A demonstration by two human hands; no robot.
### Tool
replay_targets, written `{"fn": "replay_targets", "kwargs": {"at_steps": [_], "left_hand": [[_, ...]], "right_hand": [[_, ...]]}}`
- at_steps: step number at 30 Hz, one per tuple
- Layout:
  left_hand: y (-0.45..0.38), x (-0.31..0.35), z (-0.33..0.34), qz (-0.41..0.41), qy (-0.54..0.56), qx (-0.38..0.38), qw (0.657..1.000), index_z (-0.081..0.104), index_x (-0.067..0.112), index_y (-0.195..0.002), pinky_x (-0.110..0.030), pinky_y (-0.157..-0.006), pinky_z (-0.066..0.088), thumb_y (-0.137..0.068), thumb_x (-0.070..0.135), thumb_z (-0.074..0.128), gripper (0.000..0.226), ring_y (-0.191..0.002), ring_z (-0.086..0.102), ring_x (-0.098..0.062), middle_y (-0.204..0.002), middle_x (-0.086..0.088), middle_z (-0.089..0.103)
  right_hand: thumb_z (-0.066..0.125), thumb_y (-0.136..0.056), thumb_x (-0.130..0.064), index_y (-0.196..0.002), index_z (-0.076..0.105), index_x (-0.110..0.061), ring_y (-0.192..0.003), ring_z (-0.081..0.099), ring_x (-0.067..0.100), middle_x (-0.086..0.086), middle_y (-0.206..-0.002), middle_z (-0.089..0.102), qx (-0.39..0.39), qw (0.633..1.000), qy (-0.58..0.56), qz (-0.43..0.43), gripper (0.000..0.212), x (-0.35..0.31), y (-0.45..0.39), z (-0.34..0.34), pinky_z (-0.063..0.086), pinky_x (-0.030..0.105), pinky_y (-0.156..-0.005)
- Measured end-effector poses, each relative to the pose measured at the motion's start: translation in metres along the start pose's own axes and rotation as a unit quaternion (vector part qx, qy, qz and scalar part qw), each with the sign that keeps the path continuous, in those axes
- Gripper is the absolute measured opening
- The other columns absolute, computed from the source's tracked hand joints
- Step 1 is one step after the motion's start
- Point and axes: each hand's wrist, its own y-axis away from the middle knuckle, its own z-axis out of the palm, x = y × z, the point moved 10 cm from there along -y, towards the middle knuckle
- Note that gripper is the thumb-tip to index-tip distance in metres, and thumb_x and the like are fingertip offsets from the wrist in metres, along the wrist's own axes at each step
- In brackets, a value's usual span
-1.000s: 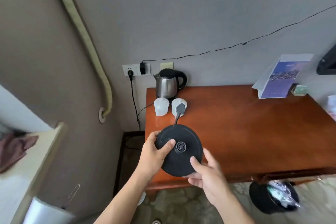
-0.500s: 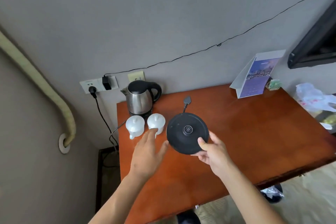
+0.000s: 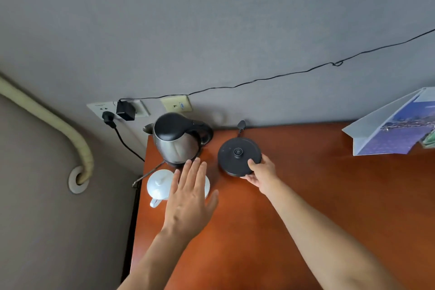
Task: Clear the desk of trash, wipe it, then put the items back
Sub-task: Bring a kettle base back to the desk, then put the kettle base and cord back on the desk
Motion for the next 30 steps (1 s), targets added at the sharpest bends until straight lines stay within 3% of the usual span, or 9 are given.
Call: {"fn": "replay_targets", "kwargs": {"at_steps": [3, 6, 8, 11, 16, 21, 26, 30], "left_hand": [[-0.012, -0.002, 0.012, -0.021, -0.013, -0.019, 1.000, 0.043, 0.009, -0.154, -0.049, -0.124, 0.027, -0.096, 0.054, 0.039, 0.074, -0.154, 0.029, -0.026, -0.163, -0.008, 0.039], [-0.019, -0.005, 0.018, -0.039, -0.006, -0.027, 0.999, 0.041, 0.010, -0.155, -0.047, -0.125, 0.021, -0.097, 0.054, 0.038, 0.074, -0.155, 0.026, -0.025, -0.164, -0.007, 0.036], [-0.022, -0.006, 0.020, -0.052, -0.004, -0.031, 0.998, 0.040, 0.010, -0.156, -0.045, -0.126, 0.019, -0.096, 0.053, 0.038, 0.074, -0.155, 0.027, -0.025, -0.164, -0.007, 0.037], [-0.026, -0.006, 0.024, -0.065, -0.003, -0.042, 0.997, 0.039, 0.010, -0.157, -0.043, -0.126, 0.015, -0.096, 0.053, 0.037, 0.074, -0.156, 0.026, -0.025, -0.165, -0.007, 0.035], [-0.031, -0.001, 0.024, -0.075, -0.020, -0.057, 0.995, 0.033, 0.011, -0.160, -0.045, -0.128, 0.013, -0.096, 0.054, 0.033, 0.077, -0.158, 0.020, -0.024, -0.167, -0.006, 0.031], [-0.020, -0.003, 0.015, -0.082, -0.039, -0.061, 0.994, 0.032, 0.012, -0.160, -0.046, -0.127, 0.012, -0.095, 0.055, 0.033, 0.078, -0.158, 0.020, -0.026, -0.167, -0.006, 0.030], [0.007, -0.013, -0.002, -0.107, -0.054, -0.057, 0.991, 0.035, 0.011, -0.158, -0.053, -0.125, 0.021, -0.095, 0.056, 0.033, 0.077, -0.156, 0.024, -0.029, -0.165, -0.006, 0.035], [0.047, -0.027, -0.030, -0.125, -0.055, -0.024, 0.990, 0.037, 0.013, -0.157, -0.053, -0.125, 0.022, -0.096, 0.055, 0.044, 0.074, -0.154, 0.029, -0.030, -0.162, -0.006, 0.040]], "right_hand": [[0.065, -0.099, -0.010, -0.130, 0.058, -0.031, -0.080, 0.076, 0.041, 0.011, -0.126, 0.062, 0.005, 1.000, 0.012, 0.015, 0.038, 0.006, -0.029, 0.008, 0.060, 0.031, -0.058], [0.067, -0.097, -0.006, -0.125, 0.059, -0.030, -0.099, 0.069, 0.039, 0.007, -0.122, 0.059, 0.028, 0.999, 0.034, 0.013, 0.038, 0.011, -0.047, 0.008, 0.064, 0.041, -0.063], [0.072, -0.092, -0.013, -0.114, 0.063, -0.026, -0.096, 0.068, 0.034, 0.006, -0.117, 0.063, 0.072, 0.987, 0.141, -0.035, 0.027, 0.002, -0.052, 0.001, 0.065, 0.047, -0.071], [0.075, -0.085, -0.037, -0.105, 0.064, -0.020, -0.091, 0.066, 0.034, 0.009, -0.114, 0.059, 0.111, 0.913, 0.378, -0.106, 0.029, -0.017, -0.052, 0.001, 0.055, 0.039, -0.080], [0.066, -0.093, -0.051, -0.123, 0.055, -0.015, -0.112, 0.060, 0.035, 0.011, -0.122, 0.056, 0.097, 0.825, 0.536, -0.150, 0.049, -0.028, -0.049, 0.008, 0.047, 0.041, -0.077], [0.061, -0.095, -0.045, -0.131, 0.056, -0.015, -0.117, 0.053, 0.035, 0.013, -0.123, 0.059, 0.102, 0.768, 0.573, -0.267, 0.047, -0.056, -0.016, 0.025, 0.050, 0.046, -0.094], [0.060, -0.088, -0.039, -0.130, 0.063, -0.016, -0.115, 0.055, 0.033, 0.006, -0.117, 0.065, 0.085, 0.691, 0.559, -0.451, 0.048, -0.087, 0.056, 0.066, 0.047, 0.048, -0.095], [0.062, -0.088, -0.041, -0.131, 0.066, -0.024, -0.140, 0.041, 0.039, 0.010, -0.144, 0.056, 0.058, 0.639, 0.548, -0.537, 0.046, -0.079, 0.139, 0.103, 0.034, 0.062, -0.111]]}}
